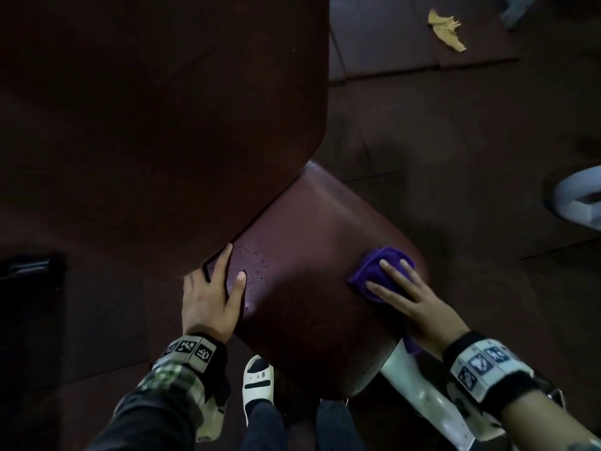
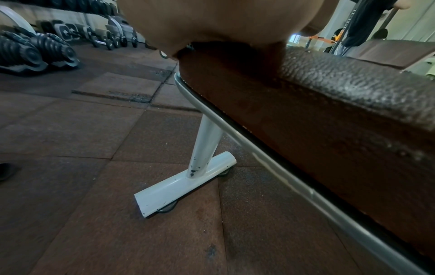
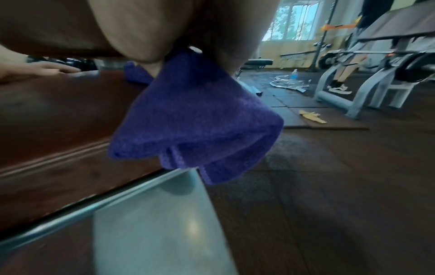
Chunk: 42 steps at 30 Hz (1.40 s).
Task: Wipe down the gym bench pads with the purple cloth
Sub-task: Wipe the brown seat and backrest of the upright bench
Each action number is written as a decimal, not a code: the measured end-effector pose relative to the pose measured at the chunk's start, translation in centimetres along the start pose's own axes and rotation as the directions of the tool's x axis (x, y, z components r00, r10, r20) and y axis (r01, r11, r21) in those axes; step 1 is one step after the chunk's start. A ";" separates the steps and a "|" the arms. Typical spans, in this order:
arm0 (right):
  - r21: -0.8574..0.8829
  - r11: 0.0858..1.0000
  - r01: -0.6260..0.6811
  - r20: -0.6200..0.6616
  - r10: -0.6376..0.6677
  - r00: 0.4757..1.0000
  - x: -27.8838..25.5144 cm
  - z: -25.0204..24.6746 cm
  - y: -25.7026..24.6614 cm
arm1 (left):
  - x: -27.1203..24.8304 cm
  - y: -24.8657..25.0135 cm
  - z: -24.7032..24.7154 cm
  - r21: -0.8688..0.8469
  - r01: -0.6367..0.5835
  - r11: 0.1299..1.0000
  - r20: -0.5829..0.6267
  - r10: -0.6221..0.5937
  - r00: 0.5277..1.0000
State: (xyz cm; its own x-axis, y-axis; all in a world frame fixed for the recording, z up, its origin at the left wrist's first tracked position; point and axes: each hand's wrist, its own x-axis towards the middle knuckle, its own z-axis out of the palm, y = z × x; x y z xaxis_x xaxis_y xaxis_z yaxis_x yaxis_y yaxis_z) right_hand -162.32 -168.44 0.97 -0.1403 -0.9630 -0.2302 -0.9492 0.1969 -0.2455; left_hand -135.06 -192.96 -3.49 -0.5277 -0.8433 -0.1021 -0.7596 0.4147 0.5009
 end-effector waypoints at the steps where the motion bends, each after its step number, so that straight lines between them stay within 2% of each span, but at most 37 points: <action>1: 0.025 1.000 -0.016 -0.003 0.016 1.000 0.7 -0.1 0.3 | 0.0 -0.1 0.0 0.004 0.002 1.000 0.004 -0.002 1.000; 6: -0.013 1.000 0.017 -0.056 -0.018 0.998 4.1 0.0 -2.3 | 0.0 -0.3 0.0 0.013 -0.006 1.000 0.010 0.006 1.000; 9: -0.122 0.980 0.156 -0.034 -0.161 0.986 3.4 0.9 -4.9 | 0.0 -0.2 0.0 -0.001 0.004 1.000 0.005 -0.004 1.000; 13: -0.170 0.881 0.441 0.042 -0.440 0.897 -1.5 2.8 -5.8 | 0.0 -0.2 0.0 -0.005 0.042 0.999 0.030 -0.042 0.999; 16: -0.174 0.820 0.546 0.117 -0.533 0.838 -4.3 3.1 -3.3 | 0.0 -0.2 0.1 -0.004 0.033 0.999 0.026 -0.033 0.999; 19: -0.156 0.850 0.502 0.123 -0.488 0.864 -4.2 2.0 -0.2 | 0.0 -0.2 0.2 -0.008 0.034 0.999 0.016 -0.034 0.999; 22: -0.059 0.951 0.303 0.116 -0.295 0.948 -1.5 0.0 1.9 | 0.0 -0.3 0.2 -0.009 0.045 0.999 0.021 -0.044 0.999; 25: -0.029 0.980 0.197 0.040 -0.196 0.980 1.8 -0.7 0.8 | 0.0 -0.3 0.2 -0.003 0.049 0.999 0.017 -0.049 0.999; 27: -0.068 0.975 0.213 0.001 -0.214 0.977 3.1 -0.5 -1.2 | 0.0 -0.1 0.2 -0.005 0.055 0.998 0.022 -0.055 0.998; 29: -0.118 0.951 0.285 -0.012 -0.288 0.957 2.8 0.5 -3.1 | 0.0 -0.1 0.1 -0.006 0.054 0.999 0.021 -0.054 0.998; 32: -0.157 0.879 0.450 0.050 -0.448 0.893 -0.1 2.1 -4.4 | 0.0 -0.2 0.1 -0.009 0.055 0.998 0.025 -0.054 0.998; 35: -0.150 0.827 0.541 0.119 -0.528 0.841 -2.6 2.1 -2.8 | 0.0 -0.3 0.2 -0.013 0.051 0.999 0.021 -0.050 0.999; 38: -0.114 0.869 0.481 0.088 -0.474 0.876 -3.1 1.0 0.1 | 0.0 0.0 0.1 -0.015 0.047 0.999 0.012 -0.047 0.999; 42: 0.009 0.970 0.244 0.086 -0.244 0.966 -0.1 -0.7 1.8 | 0.0 0.2 -0.1 -0.022 0.046 0.999 0.017 -0.045 0.999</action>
State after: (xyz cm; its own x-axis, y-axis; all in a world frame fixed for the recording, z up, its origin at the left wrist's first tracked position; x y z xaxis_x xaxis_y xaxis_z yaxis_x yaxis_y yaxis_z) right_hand -164.19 -168.08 1.21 0.1207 -0.9623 -0.2436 -0.9521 -0.0427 -0.3029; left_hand -135.18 -192.86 -3.32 -0.4993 -0.8551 -0.1394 -0.7743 0.3682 0.5147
